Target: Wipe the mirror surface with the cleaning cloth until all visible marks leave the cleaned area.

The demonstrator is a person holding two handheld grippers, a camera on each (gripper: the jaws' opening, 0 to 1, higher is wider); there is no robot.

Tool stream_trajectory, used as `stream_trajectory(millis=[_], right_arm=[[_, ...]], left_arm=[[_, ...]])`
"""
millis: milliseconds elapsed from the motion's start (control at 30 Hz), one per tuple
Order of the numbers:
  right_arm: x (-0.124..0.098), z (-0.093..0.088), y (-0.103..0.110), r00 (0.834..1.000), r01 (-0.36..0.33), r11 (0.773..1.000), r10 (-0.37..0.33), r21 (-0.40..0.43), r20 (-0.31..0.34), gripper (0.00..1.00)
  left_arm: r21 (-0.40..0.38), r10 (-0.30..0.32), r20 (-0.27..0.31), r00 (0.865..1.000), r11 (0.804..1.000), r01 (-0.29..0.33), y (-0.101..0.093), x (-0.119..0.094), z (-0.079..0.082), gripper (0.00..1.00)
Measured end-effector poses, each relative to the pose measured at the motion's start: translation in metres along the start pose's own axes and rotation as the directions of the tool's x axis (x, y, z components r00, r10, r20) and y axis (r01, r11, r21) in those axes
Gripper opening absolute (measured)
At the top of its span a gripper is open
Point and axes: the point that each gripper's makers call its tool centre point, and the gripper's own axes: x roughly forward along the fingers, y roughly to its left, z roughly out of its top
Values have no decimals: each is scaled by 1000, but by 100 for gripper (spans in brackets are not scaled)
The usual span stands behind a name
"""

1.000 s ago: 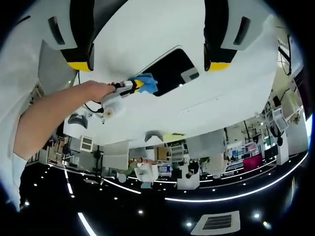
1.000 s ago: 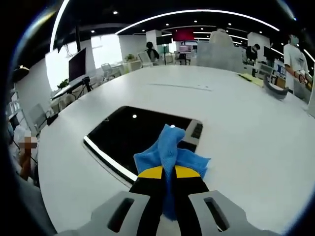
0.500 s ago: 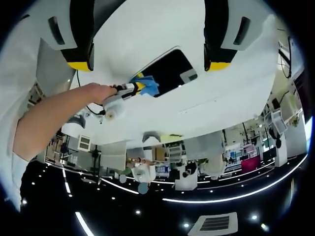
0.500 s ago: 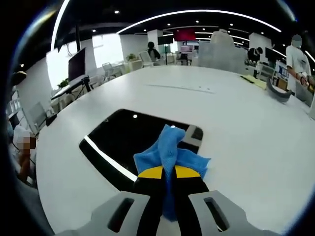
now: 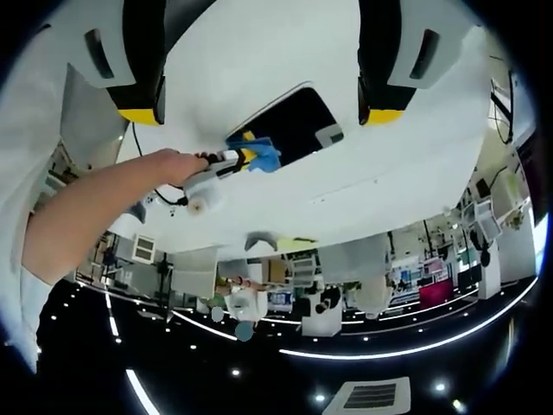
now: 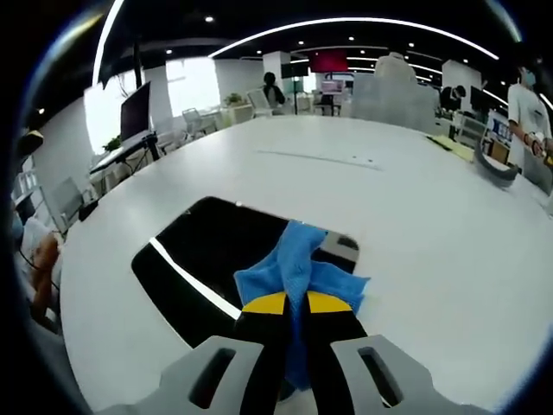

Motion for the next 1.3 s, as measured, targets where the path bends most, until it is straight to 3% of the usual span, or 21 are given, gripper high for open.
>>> stream_trajectory(millis=[1300], right_arm=[[31, 24, -3, 999, -50, 999, 50, -21, 9, 2]], left_arm=[[-35, 18, -17, 1000, 999, -18, 21, 5, -9, 93]])
